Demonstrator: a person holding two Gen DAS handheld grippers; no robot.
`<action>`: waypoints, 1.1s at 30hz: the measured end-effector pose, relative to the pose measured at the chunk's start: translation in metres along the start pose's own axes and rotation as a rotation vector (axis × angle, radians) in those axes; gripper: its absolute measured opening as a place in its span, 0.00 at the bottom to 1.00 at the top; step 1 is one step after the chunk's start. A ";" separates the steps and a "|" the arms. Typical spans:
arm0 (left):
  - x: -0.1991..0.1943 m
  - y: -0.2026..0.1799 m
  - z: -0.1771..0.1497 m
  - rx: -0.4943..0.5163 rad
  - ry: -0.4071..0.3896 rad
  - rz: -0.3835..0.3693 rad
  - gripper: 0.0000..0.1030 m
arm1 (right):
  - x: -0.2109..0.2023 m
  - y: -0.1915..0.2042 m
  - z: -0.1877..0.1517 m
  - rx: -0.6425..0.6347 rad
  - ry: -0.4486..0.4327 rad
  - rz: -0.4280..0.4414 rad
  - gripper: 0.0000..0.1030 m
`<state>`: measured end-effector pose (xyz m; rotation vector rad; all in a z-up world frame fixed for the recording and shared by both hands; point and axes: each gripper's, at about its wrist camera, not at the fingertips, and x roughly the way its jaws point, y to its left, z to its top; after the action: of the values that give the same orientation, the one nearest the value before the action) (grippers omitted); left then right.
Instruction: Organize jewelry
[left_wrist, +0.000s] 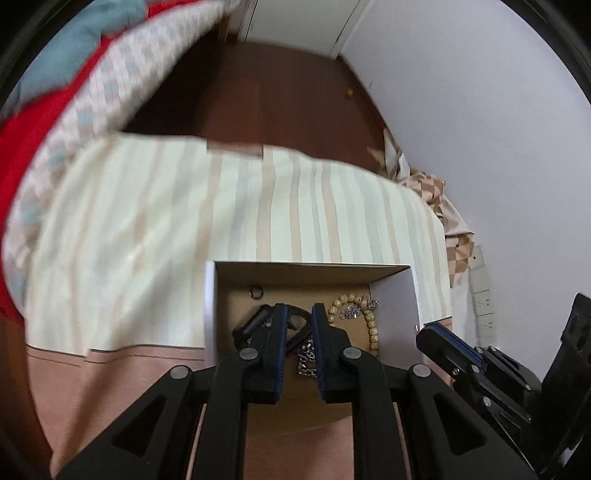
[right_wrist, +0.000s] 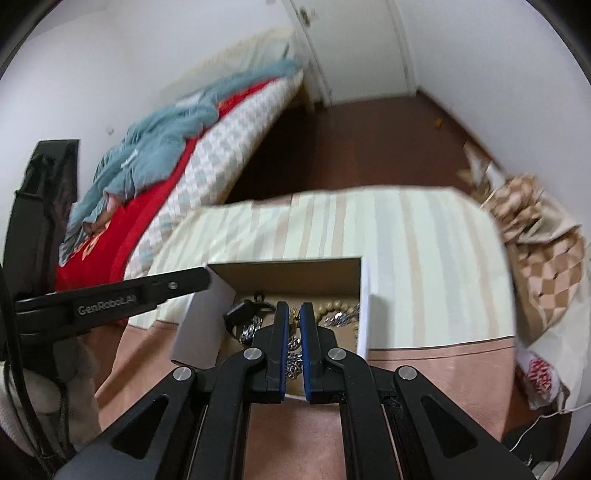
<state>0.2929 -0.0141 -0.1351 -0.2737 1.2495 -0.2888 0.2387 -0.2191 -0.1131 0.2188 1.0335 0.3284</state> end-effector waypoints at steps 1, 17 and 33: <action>0.004 0.002 0.003 -0.011 0.019 -0.007 0.12 | 0.005 -0.003 0.003 0.005 0.014 0.000 0.07; -0.028 0.015 -0.024 0.049 -0.137 0.312 0.97 | -0.003 -0.002 0.000 -0.021 0.071 -0.199 0.70; -0.065 0.002 -0.085 0.038 -0.209 0.402 0.98 | -0.048 0.008 -0.030 -0.034 0.101 -0.385 0.97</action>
<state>0.1927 0.0072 -0.1028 -0.0152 1.0633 0.0617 0.1887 -0.2289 -0.0874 -0.0302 1.1429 0.0079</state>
